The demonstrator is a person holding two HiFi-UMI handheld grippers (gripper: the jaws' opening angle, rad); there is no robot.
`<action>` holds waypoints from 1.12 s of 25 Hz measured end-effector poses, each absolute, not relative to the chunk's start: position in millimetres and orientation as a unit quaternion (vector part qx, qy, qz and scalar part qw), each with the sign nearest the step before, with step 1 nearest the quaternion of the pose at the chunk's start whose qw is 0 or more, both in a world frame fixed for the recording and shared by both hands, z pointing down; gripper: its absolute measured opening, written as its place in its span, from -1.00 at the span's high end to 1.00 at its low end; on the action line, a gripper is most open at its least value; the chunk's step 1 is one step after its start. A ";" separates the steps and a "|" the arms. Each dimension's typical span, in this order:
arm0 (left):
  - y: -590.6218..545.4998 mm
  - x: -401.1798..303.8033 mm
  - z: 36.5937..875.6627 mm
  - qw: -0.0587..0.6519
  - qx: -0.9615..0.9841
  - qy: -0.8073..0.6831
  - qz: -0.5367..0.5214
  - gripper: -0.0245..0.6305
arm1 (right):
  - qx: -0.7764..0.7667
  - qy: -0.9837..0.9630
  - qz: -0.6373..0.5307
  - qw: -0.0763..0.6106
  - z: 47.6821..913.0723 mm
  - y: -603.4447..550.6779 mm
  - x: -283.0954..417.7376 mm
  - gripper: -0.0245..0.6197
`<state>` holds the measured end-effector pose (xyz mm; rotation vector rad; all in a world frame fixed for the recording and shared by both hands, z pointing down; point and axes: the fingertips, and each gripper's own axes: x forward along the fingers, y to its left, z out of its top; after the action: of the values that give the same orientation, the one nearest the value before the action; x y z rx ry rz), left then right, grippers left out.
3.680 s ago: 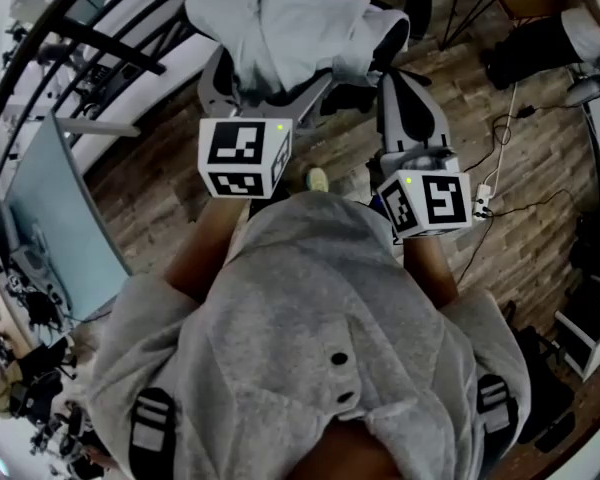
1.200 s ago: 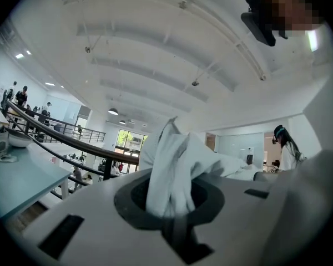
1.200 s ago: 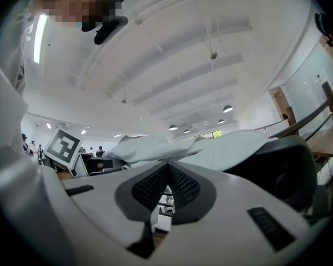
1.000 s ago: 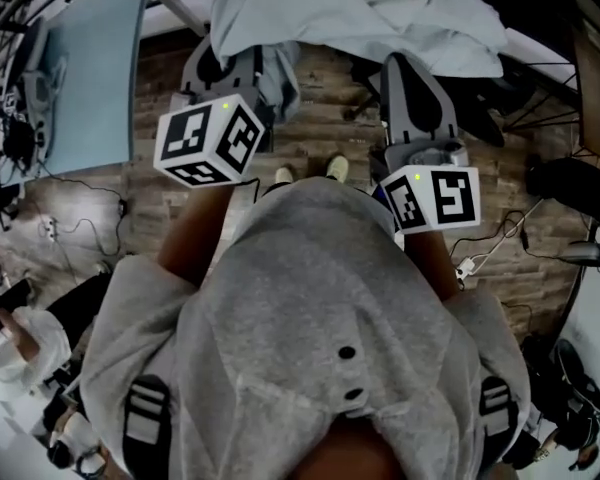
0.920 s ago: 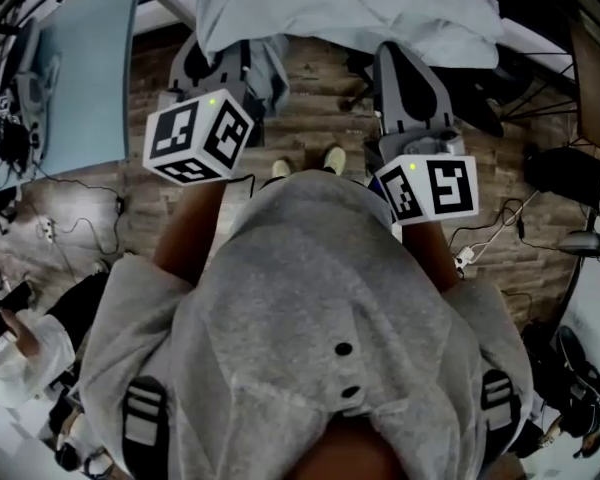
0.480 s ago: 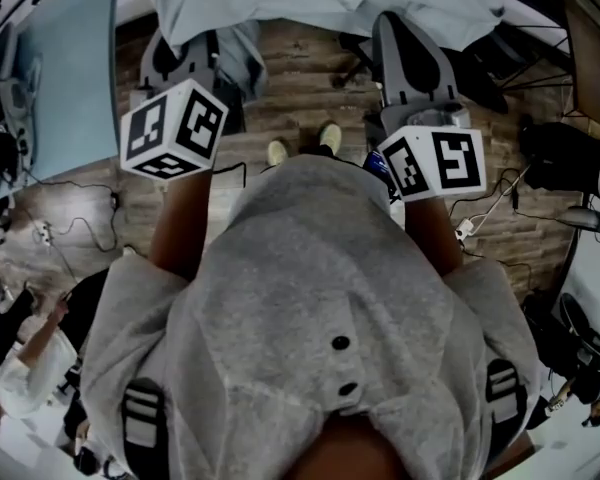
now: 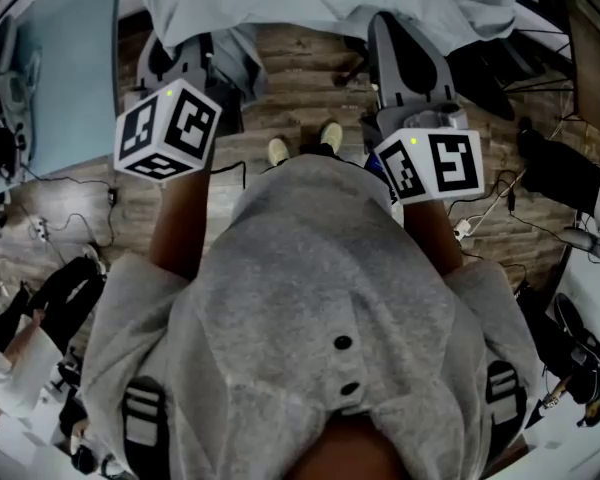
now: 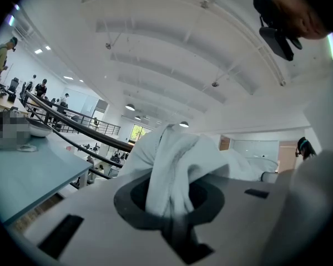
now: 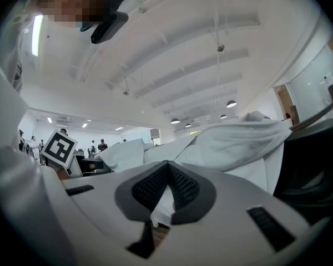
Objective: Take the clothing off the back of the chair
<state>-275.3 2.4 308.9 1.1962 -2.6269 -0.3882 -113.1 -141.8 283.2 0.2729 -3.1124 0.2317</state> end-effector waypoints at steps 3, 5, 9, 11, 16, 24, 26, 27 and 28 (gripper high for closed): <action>13.6 -279.8 307.9 0.114 0.396 -0.900 -0.139 0.74 | 0.076 -0.994 0.075 0.008 283.9 -133.9 -117.0 0.90; 21.4 -281.1 305.5 0.109 0.386 -0.906 -0.139 0.74 | 0.070 -0.995 0.075 0.008 283.8 -131.4 -116.8 0.90; 36.4 -283.9 305.1 0.100 0.375 -0.914 -0.121 0.74 | 0.061 -0.995 0.074 0.011 284.8 -121.8 -122.5 0.90; 44.9 -285.3 303.2 0.094 0.369 -0.917 -0.121 0.74 | 0.055 -0.996 0.074 0.011 284.2 -115.3 -127.0 0.90; 75.8 -301.5 298.0 0.098 0.332 -0.925 -0.158 0.74 | 0.038 -0.997 0.071 0.013 280.6 -101.7 -134.9 0.90; 120.4 -313.3 292.5 0.077 0.289 -0.943 -0.148 0.74 | 0.026 -0.997 0.066 0.023 280.2 -83.6 -144.4 0.90; 127.4 -312.0 291.3 0.072 0.283 -0.946 -0.142 0.74 | 0.026 -0.997 0.065 0.024 279.9 -82.7 -144.3 0.90; 130.9 -311.5 290.2 0.069 0.279 -0.947 -0.140 0.74 | 0.025 -0.997 0.064 0.024 279.5 -82.4 -144.5 0.90; 134.6 -311.3 289.2 0.066 0.276 -0.949 -0.140 0.74 | 0.025 -0.997 0.064 0.023 279.2 -81.7 -144.9 0.90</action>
<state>-311.3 134.6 289.2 0.8315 -2.8612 -0.4229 -144.9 -81.7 279.2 0.0764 -3.0876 0.1976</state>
